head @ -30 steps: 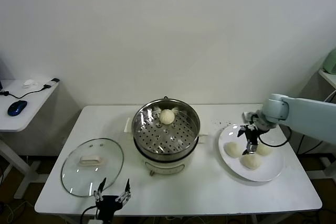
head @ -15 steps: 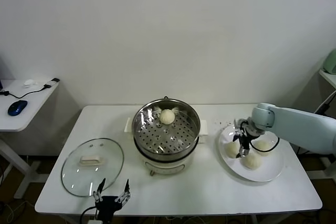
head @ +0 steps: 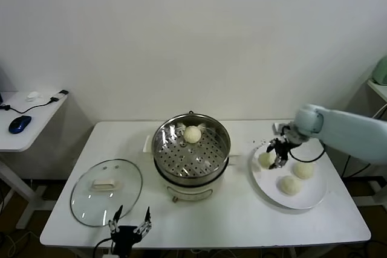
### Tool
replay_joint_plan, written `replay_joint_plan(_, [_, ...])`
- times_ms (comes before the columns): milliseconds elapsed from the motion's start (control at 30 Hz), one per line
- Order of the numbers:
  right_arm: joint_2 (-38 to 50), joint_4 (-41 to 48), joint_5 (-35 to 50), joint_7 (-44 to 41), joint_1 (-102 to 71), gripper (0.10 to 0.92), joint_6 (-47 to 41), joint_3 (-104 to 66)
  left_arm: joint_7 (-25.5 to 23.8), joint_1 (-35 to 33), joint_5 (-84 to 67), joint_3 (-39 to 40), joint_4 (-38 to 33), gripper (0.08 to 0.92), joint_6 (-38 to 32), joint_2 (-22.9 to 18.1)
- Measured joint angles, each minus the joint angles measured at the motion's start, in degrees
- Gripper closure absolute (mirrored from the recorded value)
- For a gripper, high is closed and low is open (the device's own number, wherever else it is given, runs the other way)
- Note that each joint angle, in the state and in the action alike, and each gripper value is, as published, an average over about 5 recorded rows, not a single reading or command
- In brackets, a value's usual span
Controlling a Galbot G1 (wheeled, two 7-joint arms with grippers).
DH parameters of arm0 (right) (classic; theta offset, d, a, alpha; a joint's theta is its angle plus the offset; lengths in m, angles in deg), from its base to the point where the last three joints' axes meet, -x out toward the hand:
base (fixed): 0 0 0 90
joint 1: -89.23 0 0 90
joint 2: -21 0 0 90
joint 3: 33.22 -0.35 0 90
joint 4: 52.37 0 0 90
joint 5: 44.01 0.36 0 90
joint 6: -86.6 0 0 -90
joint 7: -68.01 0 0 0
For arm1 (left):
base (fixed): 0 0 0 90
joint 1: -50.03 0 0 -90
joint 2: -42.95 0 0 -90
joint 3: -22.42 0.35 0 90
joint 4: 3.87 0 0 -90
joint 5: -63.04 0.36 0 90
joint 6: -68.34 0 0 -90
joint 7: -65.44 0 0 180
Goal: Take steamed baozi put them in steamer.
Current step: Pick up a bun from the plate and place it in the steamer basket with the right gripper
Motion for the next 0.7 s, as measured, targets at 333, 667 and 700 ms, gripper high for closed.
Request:
replay_joint_plan(333, [-7.0,-7.3,15.0,-0.1,18.0,0.347,-3.1,4.2,0.0,-0.1,0.4,1.1,-1.1,0.177,0.0,0.5])
replay_joint_plan(667, [-19.5,-12.9,24.5,9.2,17.4,0.347,-10.9,3.2,0.1,-0.3,0.8,2.3,-1.4,0.177,-0.3,0.6])
replay_joint_plan(700, [-20.6,-12.8,24.8,10.1,16.6,0.349,-11.6,3.0,0.1,-0.3,0.9,2.4,-1.3,0.177,-0.3,0.7])
